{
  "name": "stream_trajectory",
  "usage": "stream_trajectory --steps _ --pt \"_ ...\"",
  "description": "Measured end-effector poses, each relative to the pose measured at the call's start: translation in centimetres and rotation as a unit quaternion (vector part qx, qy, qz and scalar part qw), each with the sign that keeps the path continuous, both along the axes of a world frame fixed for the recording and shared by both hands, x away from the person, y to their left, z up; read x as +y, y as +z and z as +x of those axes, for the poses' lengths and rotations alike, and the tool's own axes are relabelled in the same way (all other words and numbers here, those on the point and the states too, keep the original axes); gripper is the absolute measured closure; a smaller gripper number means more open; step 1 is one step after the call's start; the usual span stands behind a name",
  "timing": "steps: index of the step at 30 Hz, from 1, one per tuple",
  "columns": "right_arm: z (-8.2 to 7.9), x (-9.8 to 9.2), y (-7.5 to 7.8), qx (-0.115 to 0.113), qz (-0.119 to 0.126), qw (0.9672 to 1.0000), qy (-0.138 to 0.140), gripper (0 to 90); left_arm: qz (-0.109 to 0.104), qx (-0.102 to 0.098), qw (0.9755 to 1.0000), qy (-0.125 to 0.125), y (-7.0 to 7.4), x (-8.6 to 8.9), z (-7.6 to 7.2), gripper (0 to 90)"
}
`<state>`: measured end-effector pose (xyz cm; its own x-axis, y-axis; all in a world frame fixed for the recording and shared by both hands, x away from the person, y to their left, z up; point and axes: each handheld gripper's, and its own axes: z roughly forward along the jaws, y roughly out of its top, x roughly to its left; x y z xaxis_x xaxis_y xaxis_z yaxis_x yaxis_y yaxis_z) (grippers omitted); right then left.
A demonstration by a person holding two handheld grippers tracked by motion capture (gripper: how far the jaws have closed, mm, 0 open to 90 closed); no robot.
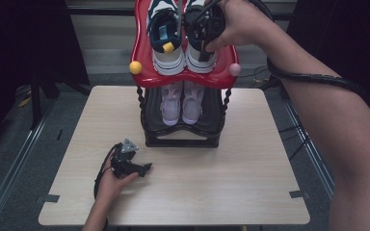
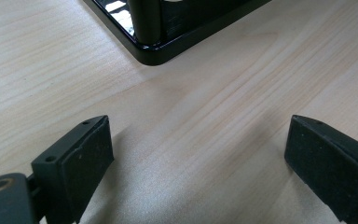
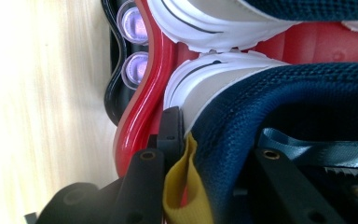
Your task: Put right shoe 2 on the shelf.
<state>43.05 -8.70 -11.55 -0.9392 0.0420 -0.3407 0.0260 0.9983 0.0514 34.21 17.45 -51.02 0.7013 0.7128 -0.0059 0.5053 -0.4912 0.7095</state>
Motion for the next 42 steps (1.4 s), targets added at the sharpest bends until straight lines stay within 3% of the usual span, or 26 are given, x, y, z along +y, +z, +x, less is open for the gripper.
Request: stream_trajectory --steps 4,8,10,14,19,25,28,31,37,39,42 --pt "0.0 0.0 0.0 -0.001 -0.001 1.0 0.001 72.7 0.0 0.0 1.0 0.0 0.0 0.0 0.0 7.1" --pt "0.0 -0.3 0.2 -0.017 0.017 0.9997 -0.001 65.3 0.0 0.0 1.0 0.0 0.0 0.0 0.0 7.2" --pt "-0.2 -0.7 0.4 -0.032 0.021 0.9992 -0.013 51.6 0.0 0.0 1.0 0.0 0.0 0.0 0.0 7.2" --pt "-0.4 -1.4 0.5 -0.045 0.03 0.9979 -0.036 43.7 0.0 0.0 1.0 0.0 0.0 0.0 0.0 7.2" --pt "-0.7 -1.9 1.0 -0.036 0.053 0.9968 -0.048 36.1 0.0 0.0 1.0 0.0 0.0 0.0 0.0 7.2" --pt "-1.2 -2.3 2.3 -0.009 0.087 0.9917 -0.095 24.9 0.0 0.0 1.0 0.0 0.0 0.0 0.0 7.1" --pt "-1.3 -2.3 2.8 0.005 0.086 0.9903 -0.109 21.5 0.0 0.0 1.0 0.0 0.0 0.0 0.0 7.2" --pt "-1.4 -2.5 3.1 0.011 0.076 0.9911 -0.108 16.5 0.001 -0.001 1.0 0.001 0.0 0.0 0.0 7.2" --pt "-1.6 -3.0 3.5 0.011 0.074 0.9902 -0.117 15.5 0.001 -0.001 1.0 0.001 0.0 0.0 0.0 7.2" --pt "-1.7 -3.5 3.6 0.025 0.078 0.9883 -0.129 15.6 0.001 -0.001 1.0 0.001 0.0 0.0 0.0 7.2" --pt "-1.9 -3.9 3.6 0.034 0.074 0.9884 -0.129 16.0 0.0 -0.001 1.0 0.001 0.0 0.0 0.0 7.2"
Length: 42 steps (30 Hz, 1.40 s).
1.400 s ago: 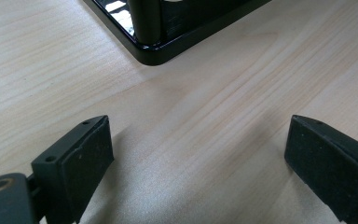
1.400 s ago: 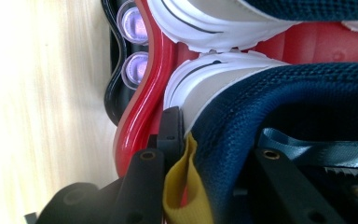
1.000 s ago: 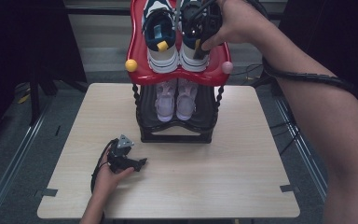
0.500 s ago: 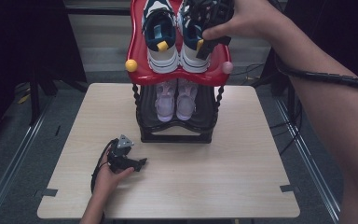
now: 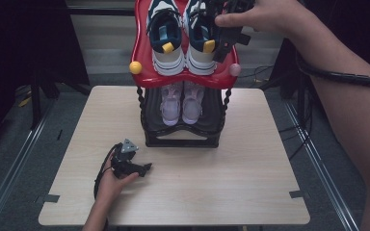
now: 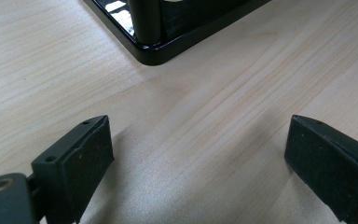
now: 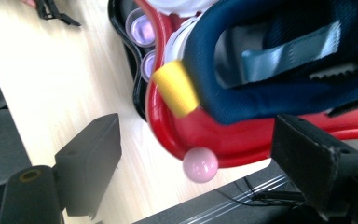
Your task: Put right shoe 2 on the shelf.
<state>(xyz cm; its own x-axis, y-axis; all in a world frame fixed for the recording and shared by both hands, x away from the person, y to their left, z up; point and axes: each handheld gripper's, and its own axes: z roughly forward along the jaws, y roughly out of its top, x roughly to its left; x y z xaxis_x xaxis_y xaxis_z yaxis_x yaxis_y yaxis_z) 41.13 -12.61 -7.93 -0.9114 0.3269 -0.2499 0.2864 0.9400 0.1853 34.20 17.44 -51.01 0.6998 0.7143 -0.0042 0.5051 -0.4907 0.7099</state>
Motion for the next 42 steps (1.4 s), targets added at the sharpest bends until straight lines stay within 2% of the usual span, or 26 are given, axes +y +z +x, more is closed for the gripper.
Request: stream_trajectory --steps 5,12,27,42 --pt "-0.8 -0.5 -0.1 0.025 0.001 0.9997 -0.002 17.4 0.0 0.0 1.0 0.0 0.0 0.0 0.0 7.2" --pt "-1.8 -1.4 -0.4 0.038 -0.004 0.9993 -0.006 18.0 -0.001 0.0 1.0 -0.001 0.0 0.0 0.0 7.2" --pt "-3.5 -2.9 -2.2 0.085 -0.019 0.9962 -0.009 20.7 -0.001 0.001 1.0 -0.001 0.0 0.0 0.0 7.2" --pt "-4.8 -4.6 -4.7 0.1 -0.028 0.9945 -0.01 21.8 -0.001 0.001 1.0 -0.001 0.0 0.0 0.0 7.2"
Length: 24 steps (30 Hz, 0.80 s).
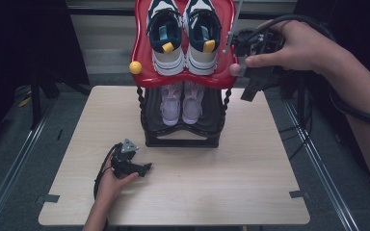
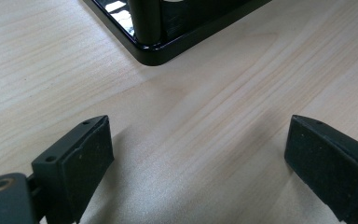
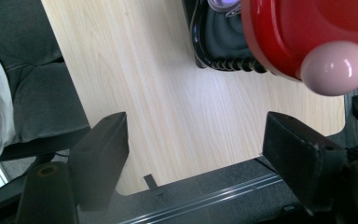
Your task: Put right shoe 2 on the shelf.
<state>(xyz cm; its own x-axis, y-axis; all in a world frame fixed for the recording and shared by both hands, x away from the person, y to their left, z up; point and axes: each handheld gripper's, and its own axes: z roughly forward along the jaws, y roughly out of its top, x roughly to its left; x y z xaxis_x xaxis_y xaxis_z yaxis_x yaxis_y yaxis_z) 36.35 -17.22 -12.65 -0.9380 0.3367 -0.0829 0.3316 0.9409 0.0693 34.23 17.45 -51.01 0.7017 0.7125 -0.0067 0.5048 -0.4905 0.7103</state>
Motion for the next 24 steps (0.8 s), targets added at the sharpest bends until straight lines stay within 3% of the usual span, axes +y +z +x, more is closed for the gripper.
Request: stream_trajectory --steps 12,24 --pt "-0.9 -0.8 -2.2 0.01 0.0 0.9999 0.004 21.8 0.0 0.0 1.0 0.0 0.0 0.0 0.0 7.2" --pt "-1.9 -1.3 -5.5 0.026 0.003 0.9996 0.01 21.6 0.001 0.002 1.0 -0.002 0.0 0.0 0.0 7.2"
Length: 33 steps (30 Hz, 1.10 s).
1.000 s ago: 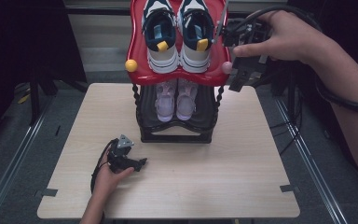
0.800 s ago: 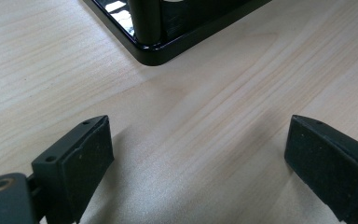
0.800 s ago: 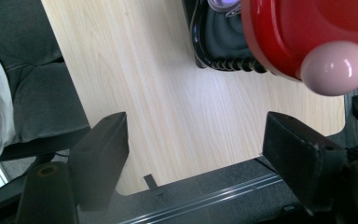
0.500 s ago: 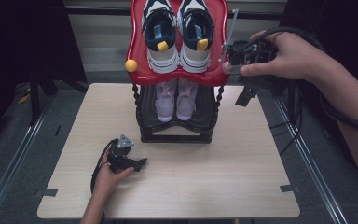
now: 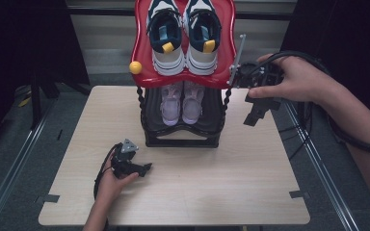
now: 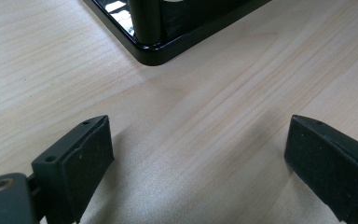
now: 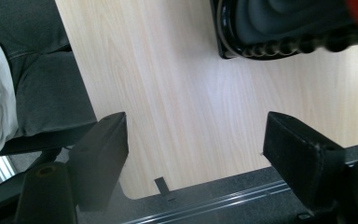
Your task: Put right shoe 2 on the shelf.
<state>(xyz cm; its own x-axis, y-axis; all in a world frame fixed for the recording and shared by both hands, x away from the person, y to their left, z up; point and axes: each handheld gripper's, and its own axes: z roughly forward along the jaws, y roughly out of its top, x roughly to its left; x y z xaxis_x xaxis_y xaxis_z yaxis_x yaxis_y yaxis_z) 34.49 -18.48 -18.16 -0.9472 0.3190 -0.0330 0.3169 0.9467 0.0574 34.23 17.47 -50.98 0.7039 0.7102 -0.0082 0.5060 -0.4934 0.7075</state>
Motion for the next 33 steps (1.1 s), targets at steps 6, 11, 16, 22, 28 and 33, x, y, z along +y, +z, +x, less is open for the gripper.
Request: stream_trajectory --steps 6,11,16,22,28,33 --pt "-0.1 -0.3 -1.1 0.004 0.006 1.0 0.001 21.5 -0.001 0.001 1.0 0.0 0.0 0.0 0.0 7.2" --pt "-0.3 -0.4 -2.1 0.005 0.012 0.9999 0.001 21.4 0.0 0.0 1.0 0.0 0.0 0.0 0.0 7.2" --pt "-0.5 -0.4 -3.1 0.004 0.005 0.9999 0.009 21.3 -0.002 0.003 1.0 0.0 0.0 0.0 0.0 7.3" --pt "-0.9 -0.5 -4.5 0.01 0.012 0.9999 0.008 21.3 -0.005 0.001 1.0 0.003 0.0 -0.1 0.0 7.2" --pt "-1.1 -0.5 -5.7 0.006 0.006 0.9999 0.007 21.3 -0.005 0.001 1.0 0.003 0.0 -0.1 0.0 7.2" --pt "-1.4 -0.3 -6.9 0.003 0.002 0.9998 0.019 21.3 -0.005 0.001 1.0 0.004 0.0 -0.1 0.0 7.2"
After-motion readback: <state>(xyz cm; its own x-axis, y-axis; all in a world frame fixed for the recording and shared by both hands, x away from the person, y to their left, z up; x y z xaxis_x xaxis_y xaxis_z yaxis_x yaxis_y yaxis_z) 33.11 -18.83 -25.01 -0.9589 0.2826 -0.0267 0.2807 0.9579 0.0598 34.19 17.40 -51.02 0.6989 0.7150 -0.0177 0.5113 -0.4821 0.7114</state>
